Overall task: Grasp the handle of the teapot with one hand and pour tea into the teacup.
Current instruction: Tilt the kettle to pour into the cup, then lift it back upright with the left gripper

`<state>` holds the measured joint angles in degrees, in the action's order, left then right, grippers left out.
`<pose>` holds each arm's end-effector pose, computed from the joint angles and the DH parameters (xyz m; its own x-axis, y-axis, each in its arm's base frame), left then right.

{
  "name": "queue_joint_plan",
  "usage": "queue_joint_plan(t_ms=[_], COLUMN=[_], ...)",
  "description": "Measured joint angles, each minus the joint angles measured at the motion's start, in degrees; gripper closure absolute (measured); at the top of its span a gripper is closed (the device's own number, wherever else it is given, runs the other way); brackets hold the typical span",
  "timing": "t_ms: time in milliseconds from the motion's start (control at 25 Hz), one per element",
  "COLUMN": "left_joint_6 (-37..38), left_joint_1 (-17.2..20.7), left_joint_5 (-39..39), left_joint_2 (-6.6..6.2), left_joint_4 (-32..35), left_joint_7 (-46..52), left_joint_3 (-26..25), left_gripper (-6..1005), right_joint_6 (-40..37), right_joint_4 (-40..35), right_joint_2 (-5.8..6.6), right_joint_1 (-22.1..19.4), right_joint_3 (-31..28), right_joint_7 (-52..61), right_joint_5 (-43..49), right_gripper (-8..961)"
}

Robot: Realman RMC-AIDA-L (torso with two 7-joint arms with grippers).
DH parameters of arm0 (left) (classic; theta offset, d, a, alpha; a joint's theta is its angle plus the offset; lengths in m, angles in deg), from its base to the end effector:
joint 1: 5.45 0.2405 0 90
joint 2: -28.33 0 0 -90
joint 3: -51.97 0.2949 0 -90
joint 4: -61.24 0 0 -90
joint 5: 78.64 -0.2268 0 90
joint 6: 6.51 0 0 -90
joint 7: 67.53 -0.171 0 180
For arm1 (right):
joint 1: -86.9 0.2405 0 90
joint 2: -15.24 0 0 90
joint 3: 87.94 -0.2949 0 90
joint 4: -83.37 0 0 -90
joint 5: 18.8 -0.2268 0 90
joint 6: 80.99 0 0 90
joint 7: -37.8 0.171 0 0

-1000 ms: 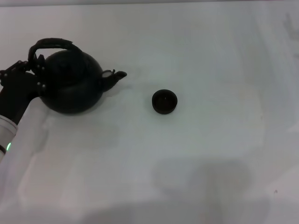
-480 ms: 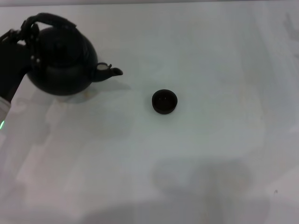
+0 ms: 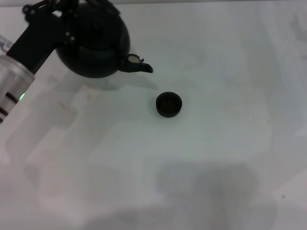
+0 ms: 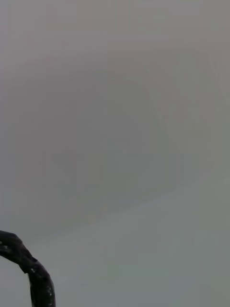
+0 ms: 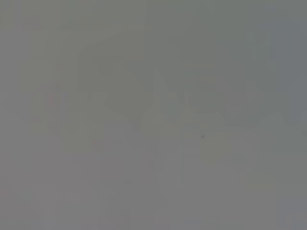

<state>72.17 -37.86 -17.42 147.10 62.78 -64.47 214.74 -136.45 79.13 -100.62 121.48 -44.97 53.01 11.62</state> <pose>-0.3037 0.3899 -0.0609 0.8142 -0.2860 0.5052 0.3520 -0.4487 -0.8214 0.3860 0.4495 0.0267 0.7215 0.0017 -0.6924 -0.6923 0.0185 -0.7213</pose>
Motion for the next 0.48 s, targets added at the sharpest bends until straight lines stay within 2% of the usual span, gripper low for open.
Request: queue_joint_plan(t_ms=[160,480], left_joint_6=[-0.3,-0.4], left_joint_1=[-2.8,-4.9], left_joint_5=[-3.6,-7.0], left_joint_2=[-0.07,-0.12], left_joint_4=[-2.1,-3.4], left_joint_7=[0.0,-1.6], left_joint_3=[0.0,0.0], left_gripper=[885,884], right_joint_6=[0.0,-0.1], right_joint_4=[0.1,0.3], right_joint_2=[-0.07,-0.16], right_joint_1=[0.1,-0.1], right_joint_3=[0.0,0.0], right_joint_7=[0.0,0.6], right_joint_5=[0.0,0.0], right_gripper=[121,121])
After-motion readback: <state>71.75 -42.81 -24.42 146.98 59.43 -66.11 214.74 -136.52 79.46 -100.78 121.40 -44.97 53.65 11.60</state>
